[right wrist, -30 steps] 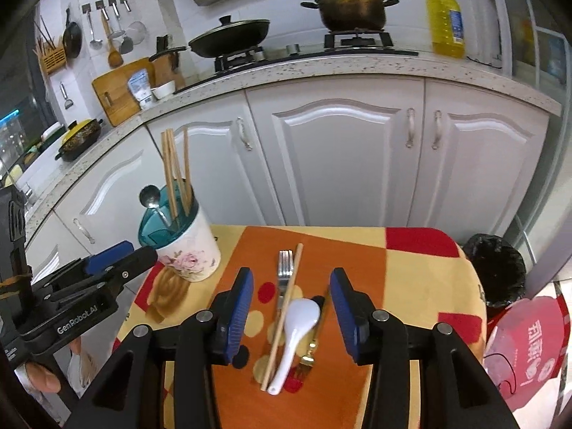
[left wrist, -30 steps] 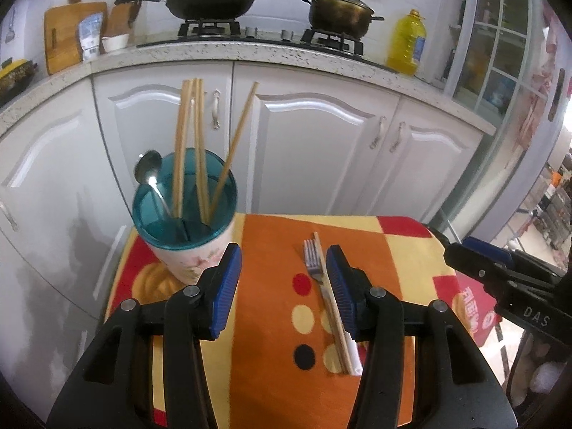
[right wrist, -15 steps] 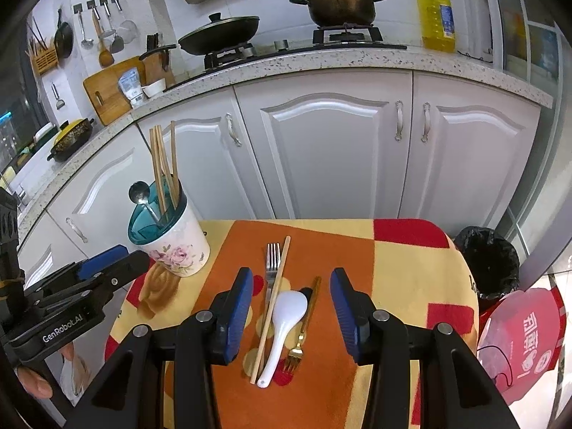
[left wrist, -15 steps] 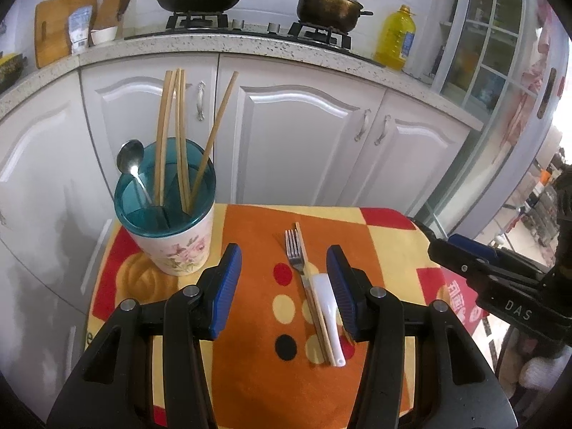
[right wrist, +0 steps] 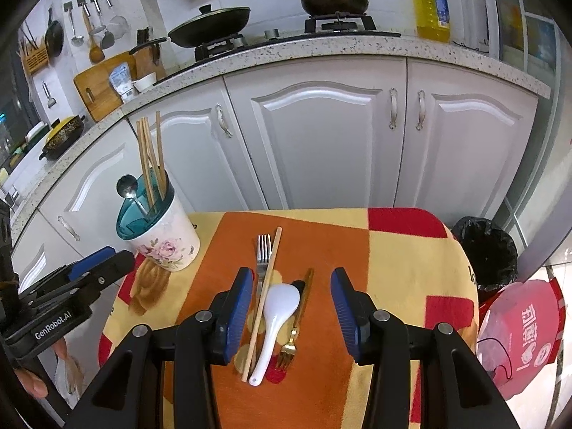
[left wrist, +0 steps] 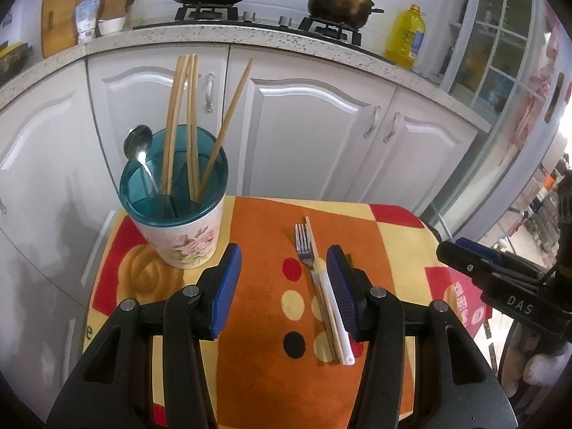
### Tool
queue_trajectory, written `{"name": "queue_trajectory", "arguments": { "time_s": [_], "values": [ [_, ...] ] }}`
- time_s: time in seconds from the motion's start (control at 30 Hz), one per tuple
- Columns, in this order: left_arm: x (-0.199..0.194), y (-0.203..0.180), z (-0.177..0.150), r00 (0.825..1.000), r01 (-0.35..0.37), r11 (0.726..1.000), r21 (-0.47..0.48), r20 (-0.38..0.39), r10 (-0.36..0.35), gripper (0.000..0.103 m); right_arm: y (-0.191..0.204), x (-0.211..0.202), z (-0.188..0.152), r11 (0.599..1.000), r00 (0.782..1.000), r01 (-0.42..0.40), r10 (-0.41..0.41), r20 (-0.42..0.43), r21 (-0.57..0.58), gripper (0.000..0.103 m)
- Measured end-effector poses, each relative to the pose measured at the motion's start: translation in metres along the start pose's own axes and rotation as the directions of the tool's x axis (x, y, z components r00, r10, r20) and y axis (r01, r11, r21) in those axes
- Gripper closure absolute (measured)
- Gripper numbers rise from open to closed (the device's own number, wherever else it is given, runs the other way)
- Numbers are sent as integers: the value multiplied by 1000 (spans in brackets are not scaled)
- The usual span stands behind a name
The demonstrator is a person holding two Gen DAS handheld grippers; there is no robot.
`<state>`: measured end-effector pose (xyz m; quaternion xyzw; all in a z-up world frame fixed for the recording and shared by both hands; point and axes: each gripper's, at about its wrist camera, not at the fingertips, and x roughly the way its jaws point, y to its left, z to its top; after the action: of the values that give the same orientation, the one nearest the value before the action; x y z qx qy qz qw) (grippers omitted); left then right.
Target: Organize utensils
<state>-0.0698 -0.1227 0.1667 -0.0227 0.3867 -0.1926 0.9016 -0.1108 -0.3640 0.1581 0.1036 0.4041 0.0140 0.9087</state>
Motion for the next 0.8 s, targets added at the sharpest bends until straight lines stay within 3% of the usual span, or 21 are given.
{"name": "queue_trajectory", "arguments": {
  "time_s": [0.8],
  "values": [
    [19, -2, -9, 998, -27, 999, 31, -52, 29, 54, -13, 22, -5, 999, 997, -1, 4, -77, 33, 58]
  ]
}}
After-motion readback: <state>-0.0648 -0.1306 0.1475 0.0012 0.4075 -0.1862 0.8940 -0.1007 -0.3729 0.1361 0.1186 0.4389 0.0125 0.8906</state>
